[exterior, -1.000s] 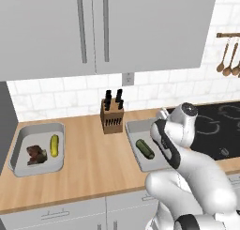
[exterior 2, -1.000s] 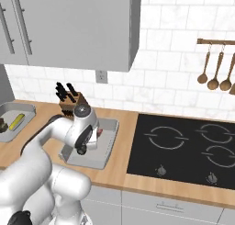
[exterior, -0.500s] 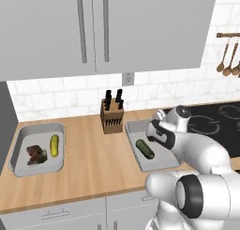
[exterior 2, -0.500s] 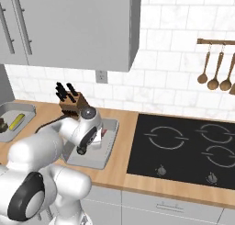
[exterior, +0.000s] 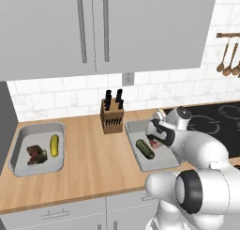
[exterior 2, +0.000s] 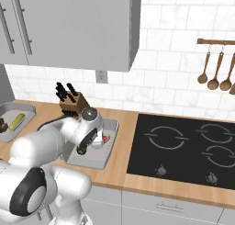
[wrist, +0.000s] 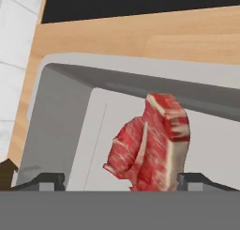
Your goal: Place one cucumber and one steak in each tupperware on the nearby counter, to pack two identical lunches.
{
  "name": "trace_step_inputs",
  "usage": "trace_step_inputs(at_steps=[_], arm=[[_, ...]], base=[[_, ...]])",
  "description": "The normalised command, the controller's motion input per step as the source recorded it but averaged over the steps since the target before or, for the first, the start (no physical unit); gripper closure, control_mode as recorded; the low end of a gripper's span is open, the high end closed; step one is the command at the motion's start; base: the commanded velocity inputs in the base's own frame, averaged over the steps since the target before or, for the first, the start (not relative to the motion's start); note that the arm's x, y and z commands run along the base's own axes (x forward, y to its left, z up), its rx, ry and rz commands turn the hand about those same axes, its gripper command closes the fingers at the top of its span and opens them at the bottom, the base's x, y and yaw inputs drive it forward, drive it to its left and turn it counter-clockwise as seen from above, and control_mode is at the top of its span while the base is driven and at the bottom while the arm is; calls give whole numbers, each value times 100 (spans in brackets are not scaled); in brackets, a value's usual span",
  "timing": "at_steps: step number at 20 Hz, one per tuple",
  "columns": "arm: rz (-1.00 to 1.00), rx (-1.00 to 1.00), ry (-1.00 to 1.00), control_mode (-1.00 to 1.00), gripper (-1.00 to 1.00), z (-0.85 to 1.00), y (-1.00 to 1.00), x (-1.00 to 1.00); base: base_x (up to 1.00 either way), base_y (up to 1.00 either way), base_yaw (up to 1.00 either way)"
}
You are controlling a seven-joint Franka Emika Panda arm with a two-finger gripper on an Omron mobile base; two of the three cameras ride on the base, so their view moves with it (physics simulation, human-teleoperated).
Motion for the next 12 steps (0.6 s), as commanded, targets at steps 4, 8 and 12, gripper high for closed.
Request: trace_step_inputs(at_steps=[4,8,12], arm=[[0,0,0,-100,-100,98,0,-73],[0,0,1,-100,-100,82,0,-95],[0,0,0,-100,-100,49,0,-87]], base=[[0,0,0],[0,0,0],[0,0,0]])
